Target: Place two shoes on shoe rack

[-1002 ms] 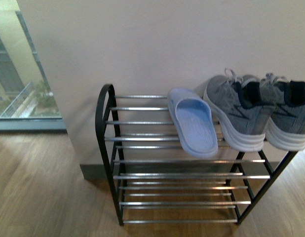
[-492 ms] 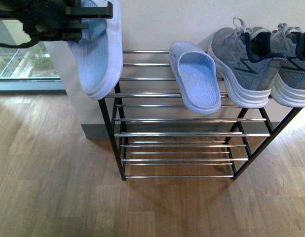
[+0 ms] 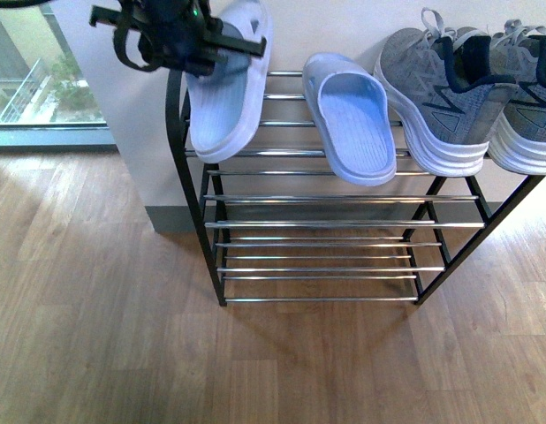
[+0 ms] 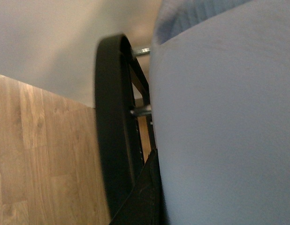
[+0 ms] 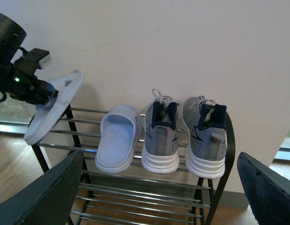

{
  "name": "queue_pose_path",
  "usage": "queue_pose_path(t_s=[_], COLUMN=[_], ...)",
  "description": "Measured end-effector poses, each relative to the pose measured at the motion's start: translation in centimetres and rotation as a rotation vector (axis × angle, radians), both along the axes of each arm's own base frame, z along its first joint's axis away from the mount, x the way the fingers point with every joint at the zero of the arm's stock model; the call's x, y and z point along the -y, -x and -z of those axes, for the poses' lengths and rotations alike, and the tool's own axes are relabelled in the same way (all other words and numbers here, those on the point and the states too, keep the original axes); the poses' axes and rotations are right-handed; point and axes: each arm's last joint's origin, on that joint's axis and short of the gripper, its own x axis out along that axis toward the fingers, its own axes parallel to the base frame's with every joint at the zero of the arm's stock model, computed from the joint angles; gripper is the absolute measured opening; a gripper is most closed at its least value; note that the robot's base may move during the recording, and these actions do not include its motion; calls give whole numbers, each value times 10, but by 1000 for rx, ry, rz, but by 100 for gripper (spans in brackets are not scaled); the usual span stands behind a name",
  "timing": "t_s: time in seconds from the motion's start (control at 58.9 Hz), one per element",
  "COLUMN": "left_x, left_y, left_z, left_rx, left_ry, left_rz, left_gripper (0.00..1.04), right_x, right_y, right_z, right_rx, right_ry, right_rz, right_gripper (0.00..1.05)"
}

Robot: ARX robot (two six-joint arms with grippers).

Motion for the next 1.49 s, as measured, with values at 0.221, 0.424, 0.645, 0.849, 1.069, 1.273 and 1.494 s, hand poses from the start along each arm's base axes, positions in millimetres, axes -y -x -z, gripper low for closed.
queue_pose_path(t_s=[0.221,0.424,0.645,0.849,1.069,1.273,1.494], left_x=[12,13,15,12,1,-73,-118], left_y=[-1,-8,-9,1,15,100,177], left_z=[26,23,19,6,-32,-45,-52], left_rx=[-51,-11,30,52,440,847,822], left_ry=[-47,-18,48,99,106,202,195], left_rz=[40,83,126,138,-22,-160,-149], left_gripper=[2,6,38,78,82,41,1], right_x=[0,0,0,0,0,0,0], right_y=[0,0,0,0,0,0,0], right_z=[0,0,0,0,0,0,0], right_rx=[0,0,0,0,0,0,0], right_ry=[0,0,0,0,0,0,0], right_rz=[0,0,0,0,0,0,0], right_gripper=[95,95,95,95,95,95,95])
